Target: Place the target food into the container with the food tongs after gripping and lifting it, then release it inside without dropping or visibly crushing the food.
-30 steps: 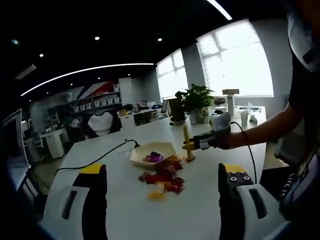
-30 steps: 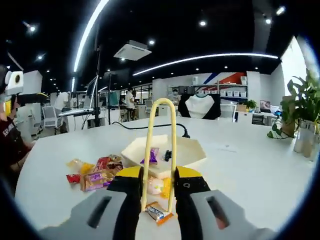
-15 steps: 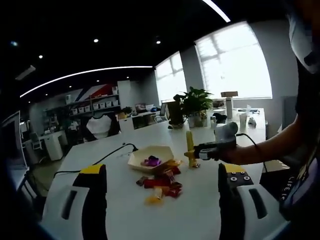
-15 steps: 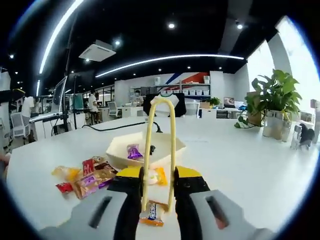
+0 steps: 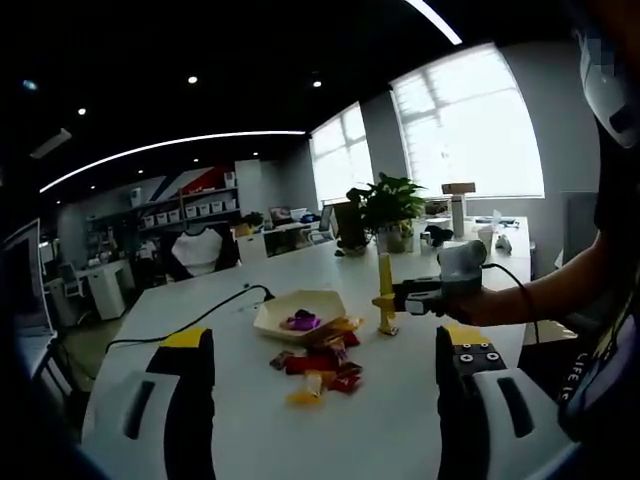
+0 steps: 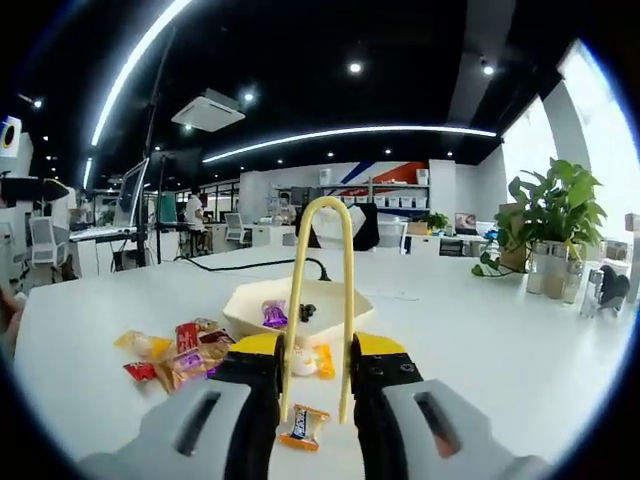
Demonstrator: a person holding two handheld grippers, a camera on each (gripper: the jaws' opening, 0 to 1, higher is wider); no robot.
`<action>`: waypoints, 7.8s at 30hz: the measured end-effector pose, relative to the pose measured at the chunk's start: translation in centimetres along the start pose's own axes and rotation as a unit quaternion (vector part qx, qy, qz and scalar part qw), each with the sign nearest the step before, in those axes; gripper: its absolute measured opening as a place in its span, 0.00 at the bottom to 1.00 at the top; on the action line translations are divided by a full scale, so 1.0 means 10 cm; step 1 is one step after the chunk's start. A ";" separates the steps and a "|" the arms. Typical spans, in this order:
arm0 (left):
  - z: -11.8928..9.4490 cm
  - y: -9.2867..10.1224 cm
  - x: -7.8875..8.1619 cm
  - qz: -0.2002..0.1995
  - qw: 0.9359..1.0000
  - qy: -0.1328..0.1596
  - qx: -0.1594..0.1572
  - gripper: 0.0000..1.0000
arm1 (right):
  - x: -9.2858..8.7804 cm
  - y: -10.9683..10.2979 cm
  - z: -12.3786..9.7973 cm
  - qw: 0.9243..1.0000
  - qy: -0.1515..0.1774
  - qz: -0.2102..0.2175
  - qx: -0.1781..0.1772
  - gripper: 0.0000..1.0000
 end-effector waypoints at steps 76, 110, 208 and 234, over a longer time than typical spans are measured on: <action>-0.01 -0.07 -0.03 -0.004 1.000 -0.002 0.000 0.95 | 0.86 0.23 1.19 0.997 0.045 0.049 0.045 0.14; -0.05 -0.06 -0.07 -0.003 1.000 -0.012 0.000 0.95 | 0.30 -0.03 1.42 0.996 -0.015 0.004 0.087 0.19; 0.02 -0.01 0.00 0.006 1.000 -0.004 -0.010 0.93 | 0.52 -0.26 0.16 0.948 0.040 0.002 0.315 0.21; 0.32 -0.07 0.05 0.018 1.000 -0.022 -0.014 0.93 | 0.27 -0.35 0.23 0.873 -0.044 -0.011 0.485 0.21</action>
Point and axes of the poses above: the point that each gripper's makers call its tool centre point, and the gripper's own axes: z roughly forward along the fingers, y roughly to its right, x roughly out of its top, the point moved 1 cm from there along -z, roughly backward along the fingers, and after that the axes turned 8 degrees about z, right-handed, at the moved point
